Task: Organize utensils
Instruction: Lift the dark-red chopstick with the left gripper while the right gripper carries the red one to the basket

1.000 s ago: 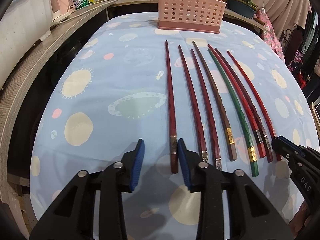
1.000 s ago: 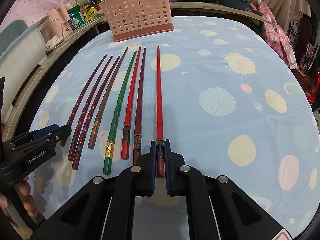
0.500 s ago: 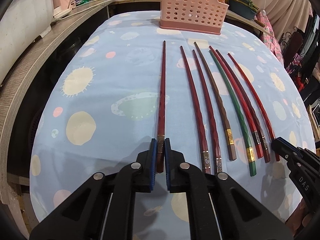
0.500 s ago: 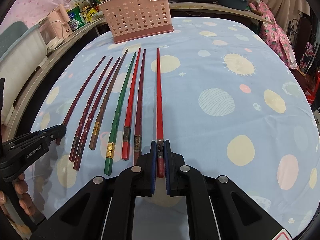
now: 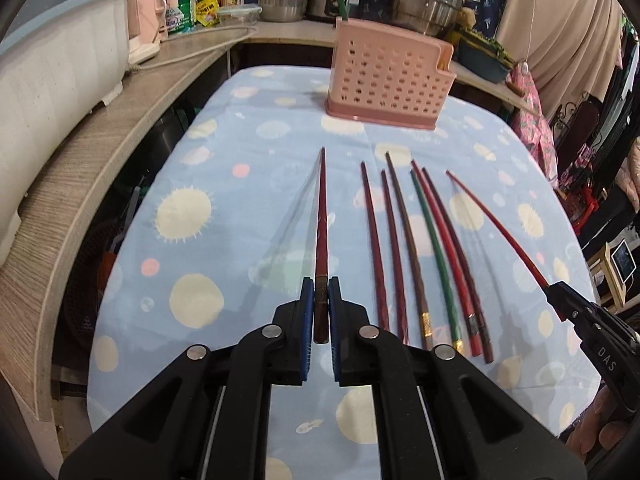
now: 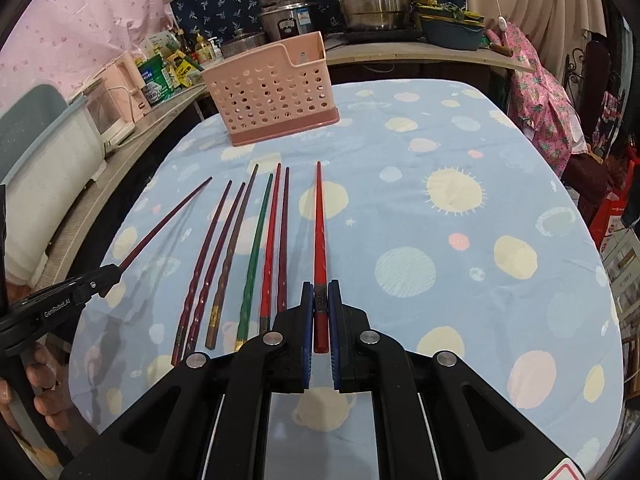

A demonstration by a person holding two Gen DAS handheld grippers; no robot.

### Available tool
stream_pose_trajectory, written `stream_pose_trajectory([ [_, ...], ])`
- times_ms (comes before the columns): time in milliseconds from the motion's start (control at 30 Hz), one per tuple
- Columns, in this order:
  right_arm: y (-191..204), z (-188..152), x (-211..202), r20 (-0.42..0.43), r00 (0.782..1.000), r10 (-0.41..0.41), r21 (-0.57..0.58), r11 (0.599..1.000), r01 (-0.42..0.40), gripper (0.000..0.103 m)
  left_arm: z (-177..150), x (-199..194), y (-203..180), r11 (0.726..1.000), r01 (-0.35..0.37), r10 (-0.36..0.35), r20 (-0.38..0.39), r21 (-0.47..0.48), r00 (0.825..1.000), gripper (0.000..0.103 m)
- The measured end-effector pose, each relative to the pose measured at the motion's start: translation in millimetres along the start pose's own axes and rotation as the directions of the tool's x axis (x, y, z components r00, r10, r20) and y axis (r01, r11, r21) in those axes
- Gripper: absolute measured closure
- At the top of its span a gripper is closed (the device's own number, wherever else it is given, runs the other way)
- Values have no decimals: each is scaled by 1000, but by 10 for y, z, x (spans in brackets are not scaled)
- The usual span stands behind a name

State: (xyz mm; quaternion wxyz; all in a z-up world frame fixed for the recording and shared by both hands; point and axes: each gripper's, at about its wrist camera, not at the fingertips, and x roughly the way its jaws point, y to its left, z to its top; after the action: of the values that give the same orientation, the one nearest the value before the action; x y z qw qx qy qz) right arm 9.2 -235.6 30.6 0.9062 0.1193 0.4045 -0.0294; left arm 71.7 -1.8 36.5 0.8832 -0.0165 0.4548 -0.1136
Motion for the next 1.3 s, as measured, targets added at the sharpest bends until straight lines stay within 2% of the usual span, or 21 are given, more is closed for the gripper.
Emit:
stream_pose_trajectory([
  [600, -104, 849, -479, 205, 979, 22, 32, 999, -29, 96, 732, -420, 91, 999, 12, -6, 148, -38, 989, 96],
  [1067, -149, 1312, -508, 265, 964, 38, 59, 997, -56, 96, 1289, -511, 114, 999, -13, 24, 226, -50, 974, 96],
  [1300, -152, 1475, -529, 282, 958, 51, 70, 995, -73, 96, 1470, -495, 109, 998, -3, 17, 235, -59, 972, 96],
])
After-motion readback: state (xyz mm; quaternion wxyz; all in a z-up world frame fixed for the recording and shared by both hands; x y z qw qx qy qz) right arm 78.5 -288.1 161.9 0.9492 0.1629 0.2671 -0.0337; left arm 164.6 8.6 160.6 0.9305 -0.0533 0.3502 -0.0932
